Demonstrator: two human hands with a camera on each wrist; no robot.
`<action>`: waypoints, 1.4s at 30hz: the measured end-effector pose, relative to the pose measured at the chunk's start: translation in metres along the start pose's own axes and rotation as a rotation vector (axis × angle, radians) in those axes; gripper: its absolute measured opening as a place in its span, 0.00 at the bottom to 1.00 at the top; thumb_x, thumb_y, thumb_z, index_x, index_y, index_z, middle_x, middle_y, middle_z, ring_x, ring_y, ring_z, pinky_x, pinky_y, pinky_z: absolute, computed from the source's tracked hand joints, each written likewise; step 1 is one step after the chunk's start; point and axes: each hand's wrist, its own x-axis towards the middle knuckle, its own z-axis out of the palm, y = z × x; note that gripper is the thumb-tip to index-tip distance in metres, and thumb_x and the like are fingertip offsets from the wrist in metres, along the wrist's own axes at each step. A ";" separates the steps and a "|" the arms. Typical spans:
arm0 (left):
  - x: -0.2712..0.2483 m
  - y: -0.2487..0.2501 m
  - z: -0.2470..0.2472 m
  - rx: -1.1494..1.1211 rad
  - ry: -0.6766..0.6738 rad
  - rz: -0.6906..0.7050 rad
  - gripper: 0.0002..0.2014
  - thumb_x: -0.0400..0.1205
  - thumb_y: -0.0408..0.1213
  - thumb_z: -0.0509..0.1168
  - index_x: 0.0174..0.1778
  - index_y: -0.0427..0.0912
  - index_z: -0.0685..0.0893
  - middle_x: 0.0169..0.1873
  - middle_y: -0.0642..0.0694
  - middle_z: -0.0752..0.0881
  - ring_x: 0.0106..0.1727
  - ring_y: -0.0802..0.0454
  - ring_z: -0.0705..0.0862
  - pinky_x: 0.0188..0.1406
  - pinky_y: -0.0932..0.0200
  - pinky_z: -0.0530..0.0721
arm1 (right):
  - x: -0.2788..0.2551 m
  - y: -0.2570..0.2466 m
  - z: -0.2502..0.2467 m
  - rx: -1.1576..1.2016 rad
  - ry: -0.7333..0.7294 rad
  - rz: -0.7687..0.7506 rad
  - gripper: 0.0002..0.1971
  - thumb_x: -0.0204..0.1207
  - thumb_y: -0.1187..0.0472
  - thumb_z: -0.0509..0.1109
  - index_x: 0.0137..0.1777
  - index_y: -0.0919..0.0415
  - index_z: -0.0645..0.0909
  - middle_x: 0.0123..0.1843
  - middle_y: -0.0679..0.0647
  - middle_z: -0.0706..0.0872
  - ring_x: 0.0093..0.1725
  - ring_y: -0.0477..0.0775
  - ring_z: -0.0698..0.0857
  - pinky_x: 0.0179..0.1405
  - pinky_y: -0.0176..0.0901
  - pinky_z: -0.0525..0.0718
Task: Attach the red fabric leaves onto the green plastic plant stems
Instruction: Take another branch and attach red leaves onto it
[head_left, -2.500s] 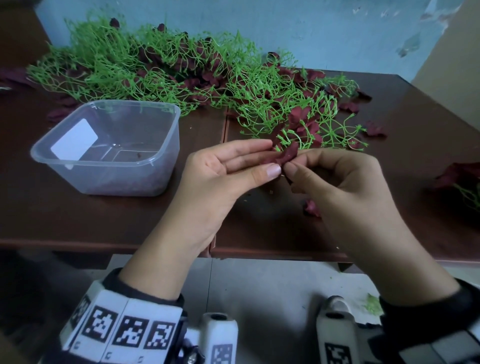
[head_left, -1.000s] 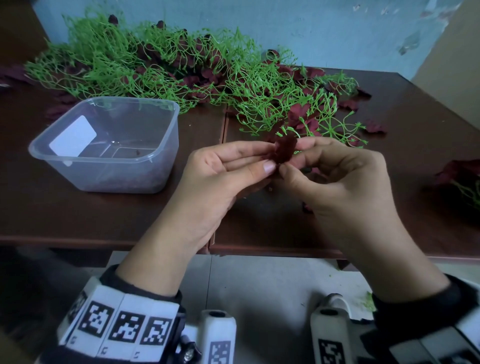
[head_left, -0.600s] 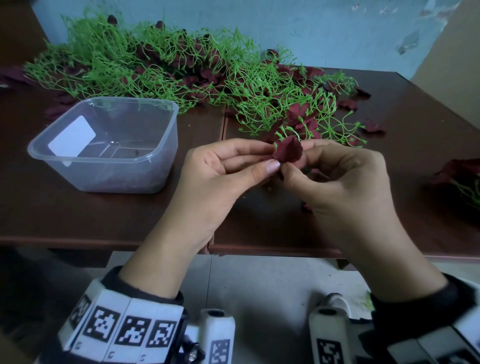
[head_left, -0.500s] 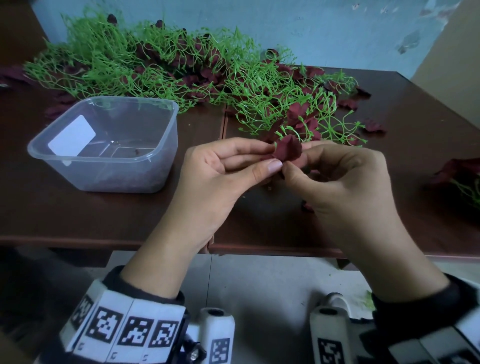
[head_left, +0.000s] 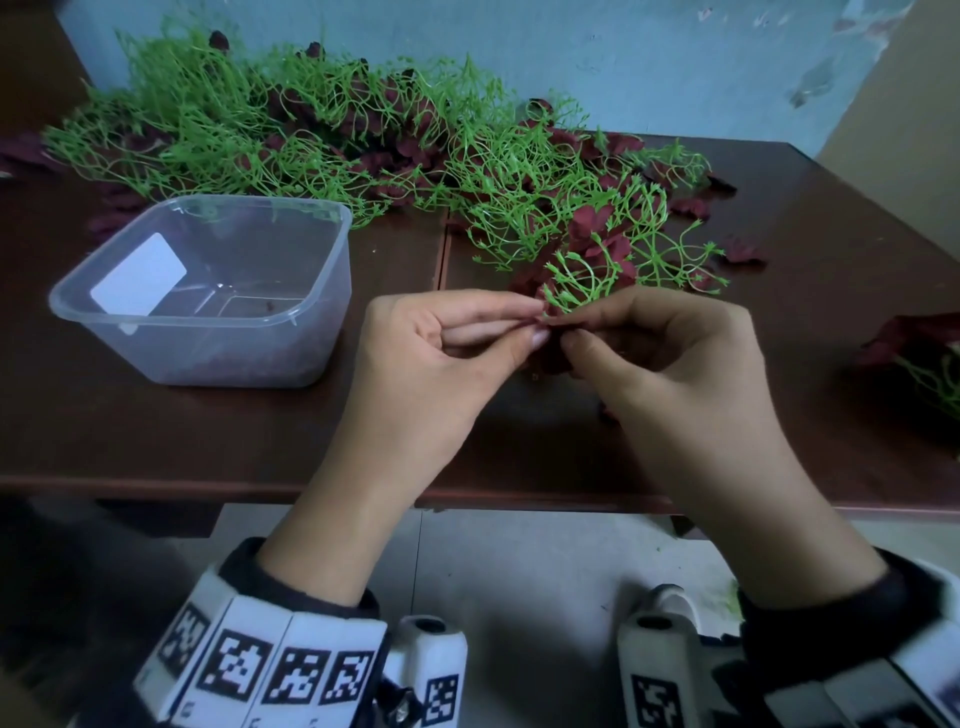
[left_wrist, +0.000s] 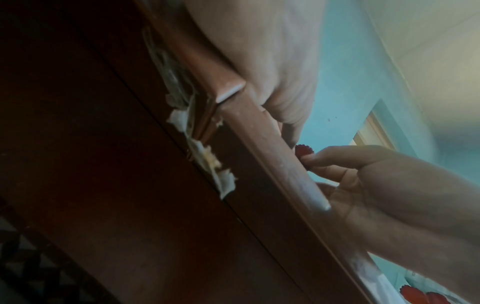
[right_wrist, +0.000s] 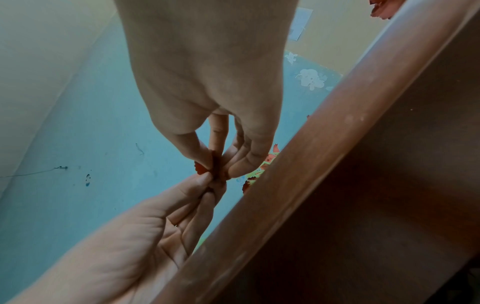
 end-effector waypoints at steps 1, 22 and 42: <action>0.000 0.000 0.000 0.000 0.006 0.005 0.11 0.75 0.26 0.79 0.49 0.44 0.94 0.41 0.53 0.95 0.47 0.58 0.94 0.49 0.68 0.88 | 0.000 0.000 0.000 -0.007 0.001 0.001 0.03 0.76 0.69 0.76 0.43 0.62 0.90 0.33 0.52 0.91 0.30 0.38 0.86 0.29 0.29 0.79; -0.001 0.004 0.019 -0.082 0.112 -0.037 0.11 0.77 0.26 0.78 0.44 0.41 0.83 0.40 0.44 0.94 0.46 0.50 0.94 0.50 0.59 0.89 | 0.003 0.001 -0.007 0.049 0.046 0.061 0.03 0.73 0.60 0.80 0.41 0.59 0.92 0.34 0.51 0.92 0.33 0.46 0.89 0.29 0.39 0.84; 0.040 0.006 0.032 0.600 0.005 -0.017 0.03 0.80 0.38 0.77 0.47 0.51 0.91 0.39 0.65 0.85 0.40 0.75 0.83 0.35 0.86 0.72 | 0.013 0.005 -0.026 0.026 0.126 0.291 0.11 0.80 0.63 0.71 0.40 0.69 0.87 0.39 0.76 0.85 0.28 0.63 0.87 0.22 0.49 0.87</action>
